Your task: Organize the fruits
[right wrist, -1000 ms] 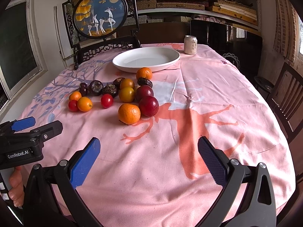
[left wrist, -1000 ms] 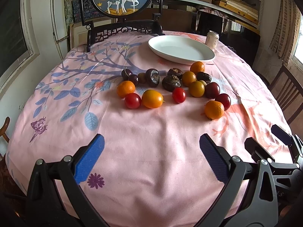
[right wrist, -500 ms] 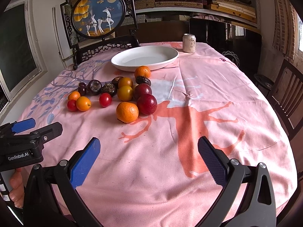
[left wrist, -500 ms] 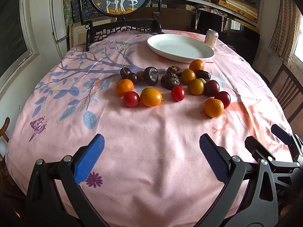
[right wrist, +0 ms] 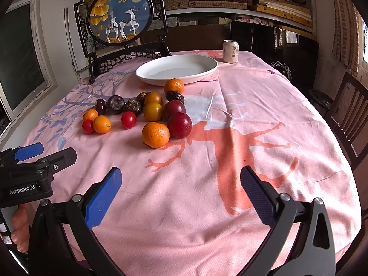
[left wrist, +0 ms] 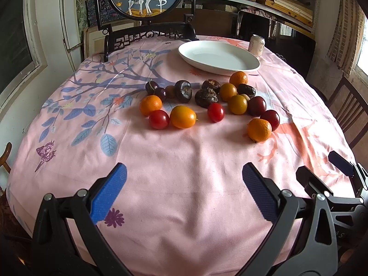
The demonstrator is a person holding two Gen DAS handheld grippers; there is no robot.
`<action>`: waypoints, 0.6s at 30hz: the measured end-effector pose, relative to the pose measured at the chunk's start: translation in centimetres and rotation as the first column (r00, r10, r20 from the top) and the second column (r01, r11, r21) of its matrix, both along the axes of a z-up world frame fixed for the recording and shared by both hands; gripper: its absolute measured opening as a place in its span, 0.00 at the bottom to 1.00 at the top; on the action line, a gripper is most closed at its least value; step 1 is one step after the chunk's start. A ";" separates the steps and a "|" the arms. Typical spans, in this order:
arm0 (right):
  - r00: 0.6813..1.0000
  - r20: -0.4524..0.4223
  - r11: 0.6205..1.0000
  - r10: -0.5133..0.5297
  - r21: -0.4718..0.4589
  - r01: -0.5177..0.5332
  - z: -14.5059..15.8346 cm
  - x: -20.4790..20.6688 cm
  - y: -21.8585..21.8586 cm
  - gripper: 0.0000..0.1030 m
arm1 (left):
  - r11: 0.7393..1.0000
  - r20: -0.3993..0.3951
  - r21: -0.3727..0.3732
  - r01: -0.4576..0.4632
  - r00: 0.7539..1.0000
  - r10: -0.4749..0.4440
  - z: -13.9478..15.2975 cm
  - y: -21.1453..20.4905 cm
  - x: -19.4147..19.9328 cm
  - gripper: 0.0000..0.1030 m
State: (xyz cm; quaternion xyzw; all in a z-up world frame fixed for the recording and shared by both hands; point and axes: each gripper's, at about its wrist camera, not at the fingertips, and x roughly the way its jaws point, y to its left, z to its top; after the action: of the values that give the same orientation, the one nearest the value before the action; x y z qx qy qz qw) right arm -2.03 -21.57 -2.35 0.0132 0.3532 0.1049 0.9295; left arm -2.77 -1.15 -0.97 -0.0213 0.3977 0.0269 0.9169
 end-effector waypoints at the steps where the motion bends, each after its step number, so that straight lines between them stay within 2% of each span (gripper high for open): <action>1: 1.000 0.000 1.000 0.000 0.000 0.000 0.0 0.0 0.0 0.99 | 1.000 0.000 0.000 0.000 1.000 0.000 0.1 0.0 0.1 0.98; 18: 1.000 0.000 1.000 0.001 -0.001 -0.001 0.0 0.1 0.1 0.99 | 1.000 -0.002 0.001 -0.001 1.000 0.001 0.0 -0.1 0.0 0.98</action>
State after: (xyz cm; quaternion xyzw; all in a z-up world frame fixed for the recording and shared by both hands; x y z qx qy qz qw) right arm -1.95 -21.51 -2.31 0.0128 0.3534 0.1052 0.9295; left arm -2.75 -1.24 -0.99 -0.0212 0.3984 0.0277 0.9166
